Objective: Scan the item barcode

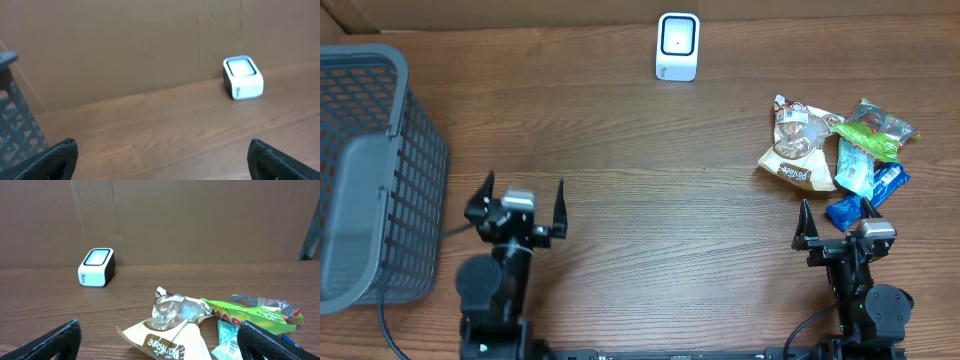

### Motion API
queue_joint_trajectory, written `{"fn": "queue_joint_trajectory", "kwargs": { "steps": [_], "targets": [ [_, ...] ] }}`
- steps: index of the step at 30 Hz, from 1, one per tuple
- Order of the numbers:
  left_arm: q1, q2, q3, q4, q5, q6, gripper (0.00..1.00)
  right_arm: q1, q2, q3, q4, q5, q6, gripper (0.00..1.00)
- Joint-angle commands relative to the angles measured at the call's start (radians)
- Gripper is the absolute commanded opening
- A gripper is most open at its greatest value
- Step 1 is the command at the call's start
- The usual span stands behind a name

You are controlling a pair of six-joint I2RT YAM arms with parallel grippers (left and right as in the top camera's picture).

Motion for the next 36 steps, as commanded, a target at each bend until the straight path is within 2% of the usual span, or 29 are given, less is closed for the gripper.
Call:
{"fn": "queue_joint_trajectory", "kwargs": {
  "steps": [1,6,14,20,22,36],
  "targets": [
    [-0.002,-0.092,-0.059,0.014,-0.001,0.092,1.00,-0.003,-0.012,-0.010,0.006,0.006,0.001,1.00],
    [-0.002,-0.241,-0.142,0.001,-0.001,0.150,1.00,-0.003,-0.012,-0.010,0.006,0.006,0.001,1.00],
    [0.000,-0.402,-0.238,-0.035,-0.001,0.182,1.00,-0.003,-0.012,-0.010,0.006,0.006,0.001,1.00],
    [0.014,-0.401,-0.245,-0.160,0.000,0.198,1.00,-0.003,-0.012,-0.010,0.006,0.006,0.001,1.00],
    [0.022,-0.401,-0.245,-0.156,-0.002,0.164,1.00,-0.003,-0.012,-0.010,0.006,0.006,0.001,1.00],
    [0.025,-0.400,-0.245,-0.154,-0.001,0.164,1.00,-0.003,-0.012,-0.010,0.006,0.006,0.001,1.00]
  ]
}}
